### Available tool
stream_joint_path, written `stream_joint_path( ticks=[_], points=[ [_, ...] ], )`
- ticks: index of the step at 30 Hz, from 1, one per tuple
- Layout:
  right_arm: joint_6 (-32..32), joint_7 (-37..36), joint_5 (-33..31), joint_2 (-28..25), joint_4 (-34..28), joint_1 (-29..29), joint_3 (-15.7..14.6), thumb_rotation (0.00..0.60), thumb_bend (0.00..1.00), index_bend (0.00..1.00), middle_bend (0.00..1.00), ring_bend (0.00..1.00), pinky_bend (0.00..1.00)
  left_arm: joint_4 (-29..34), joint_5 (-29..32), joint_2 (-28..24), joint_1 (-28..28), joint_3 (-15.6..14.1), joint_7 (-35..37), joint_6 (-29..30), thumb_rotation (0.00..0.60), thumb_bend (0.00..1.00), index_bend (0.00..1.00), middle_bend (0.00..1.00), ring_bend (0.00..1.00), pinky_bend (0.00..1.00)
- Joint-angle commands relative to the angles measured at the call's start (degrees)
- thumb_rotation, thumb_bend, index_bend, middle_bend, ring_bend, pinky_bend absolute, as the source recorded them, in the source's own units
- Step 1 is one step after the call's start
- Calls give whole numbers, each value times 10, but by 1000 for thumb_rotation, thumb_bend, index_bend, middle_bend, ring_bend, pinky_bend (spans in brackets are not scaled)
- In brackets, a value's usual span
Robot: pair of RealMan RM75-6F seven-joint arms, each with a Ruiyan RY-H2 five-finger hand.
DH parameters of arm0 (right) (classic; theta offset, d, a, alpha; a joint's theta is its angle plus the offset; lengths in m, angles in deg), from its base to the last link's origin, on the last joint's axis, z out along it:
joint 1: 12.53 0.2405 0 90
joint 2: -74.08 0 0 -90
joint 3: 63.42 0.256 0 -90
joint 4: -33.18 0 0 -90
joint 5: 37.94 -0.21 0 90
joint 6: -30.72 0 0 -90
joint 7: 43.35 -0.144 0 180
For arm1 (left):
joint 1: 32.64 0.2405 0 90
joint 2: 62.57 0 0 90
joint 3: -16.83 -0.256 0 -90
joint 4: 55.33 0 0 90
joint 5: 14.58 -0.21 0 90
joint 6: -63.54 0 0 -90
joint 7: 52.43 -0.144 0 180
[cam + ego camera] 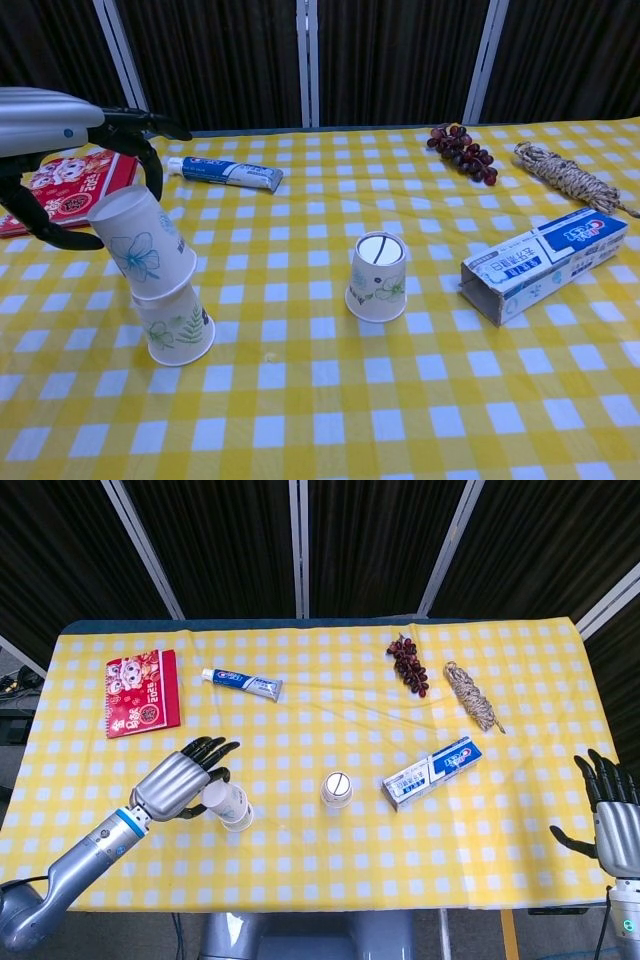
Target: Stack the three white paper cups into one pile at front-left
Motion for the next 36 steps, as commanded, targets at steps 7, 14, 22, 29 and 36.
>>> stream_joint_path(
  ticks=[7,14,22,29,36],
  points=[
    [-1,1,0,0,-1,0,0,600,9,76,0,0,0,5,6,-8,-2,-3,-8,-15,600,267,356,0,0,75],
    [0,-1,0,-1,-1,0,0,600,9,76,0,0,0,1,11,1,-3,-4,-25,-20,600,267,257,0,0,42],
    [1,-3,0,-2,-2,-1,1,600,9,76,0,0,0,6,44,-1,-8,-3,-42,-42,600,259,89,0,0,0],
    [-7,-2,-5,-3,-1,0,0,600,9,76,0,0,0,14,29,-9,29,-3,0,22,600,257,49,0,0,0],
    [-12,10,0,0,-3,3,-5,600,9,84,0,0,0,-10,-15,1,136,-24,-1,197,600,183,0,0,0,0]
  ],
)
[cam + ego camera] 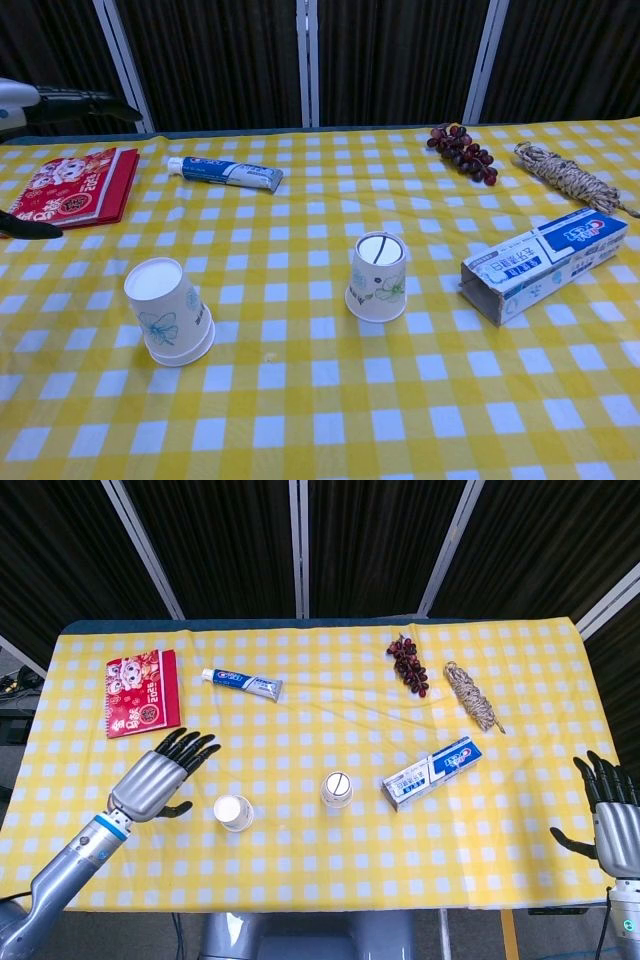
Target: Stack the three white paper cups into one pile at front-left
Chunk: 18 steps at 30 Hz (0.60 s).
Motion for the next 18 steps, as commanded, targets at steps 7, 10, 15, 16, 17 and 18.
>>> stream_joint_path(
  ticks=[7,10,15,16,17,18],
  points=[
    [-6,18,14,9,0,5,-9,600,10,107,0,0,0,-58,-63,27,146,-35,-3,210,600,159,0,0,0,0],
    [-10,23,22,14,0,9,-13,600,10,142,0,0,0,-71,-73,28,171,-45,9,235,600,160,0,0,0,0],
    [-22,15,38,19,-14,21,-16,600,11,243,2,0,0,-83,-94,25,198,-54,35,266,600,160,0,0,0,0],
    [-28,12,44,17,-24,29,-14,600,11,262,8,0,2,-86,-97,25,204,-55,40,275,600,159,0,0,0,0],
    [-34,11,49,16,-33,37,-11,600,12,275,16,0,7,-88,-99,25,208,-54,42,279,600,159,0,0,0,0],
    [-45,14,58,15,-47,53,-5,600,12,281,23,0,10,-90,-101,23,211,-53,43,283,600,160,0,0,0,0]
  ],
)
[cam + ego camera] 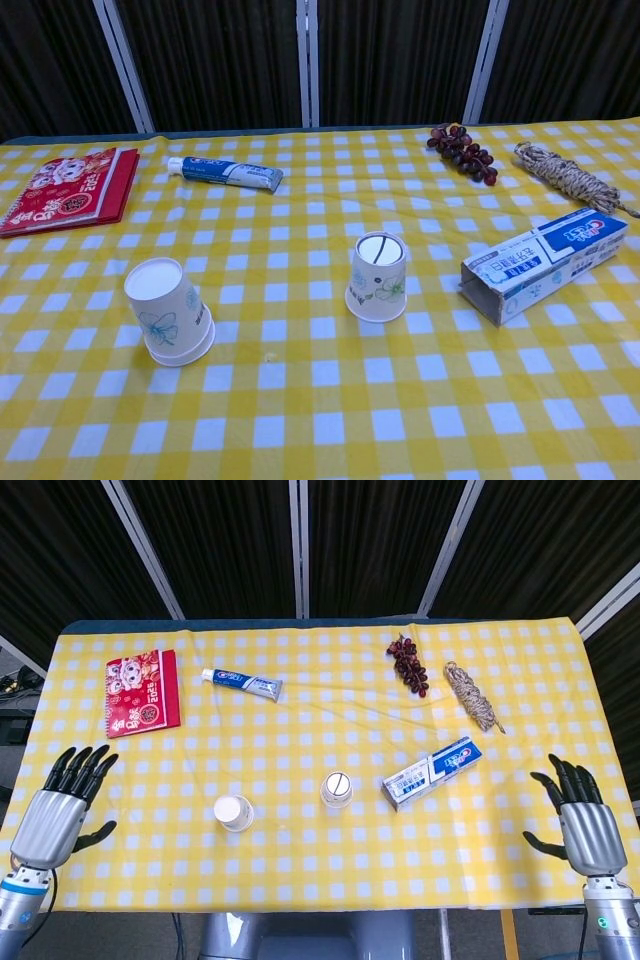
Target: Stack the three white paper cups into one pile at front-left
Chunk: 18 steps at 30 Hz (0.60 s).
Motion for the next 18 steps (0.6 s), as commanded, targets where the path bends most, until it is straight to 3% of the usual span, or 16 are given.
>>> stream_joint_path(
  ticks=[1,8,18],
  points=[
    [-34,6,18,-3,-37,40,16,600,12,288,29,0,13,-7,-9,-3,14,1,11,15,600,159,0,0,0,0],
    [-144,56,-27,5,-103,121,50,600,14,295,33,0,14,-10,-3,-9,18,12,30,10,600,160,0,0,0,0],
    [-276,179,-168,101,-119,257,104,600,52,320,44,0,15,-21,6,-16,23,28,59,-1,600,160,0,0,0,0]
  ],
)
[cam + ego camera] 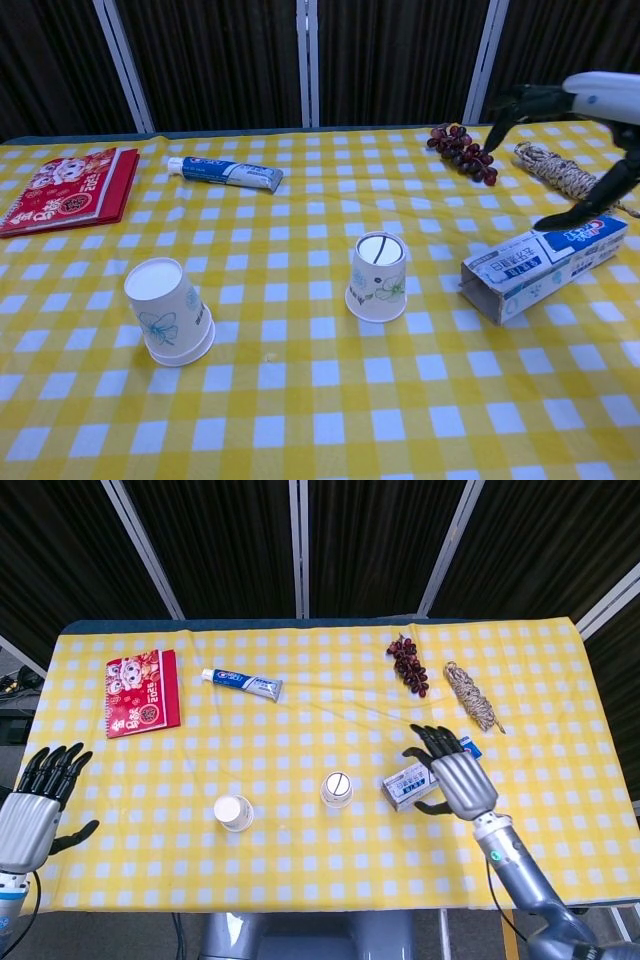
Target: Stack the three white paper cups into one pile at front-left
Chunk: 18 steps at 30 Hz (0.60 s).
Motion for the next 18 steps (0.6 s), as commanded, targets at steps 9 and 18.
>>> stream_joint_path(
  ticks=[9,18],
  points=[
    [-73,125,-157,138,39,130,31,600,129,331,50,0,22,-15,14,-6,0,14,41,-18,600,159,0,0,0,0],
    [-66,170,-214,174,59,168,13,600,130,277,20,0,3,-20,15,-10,0,20,58,-28,600,160,0,0,0,0]
  ],
)
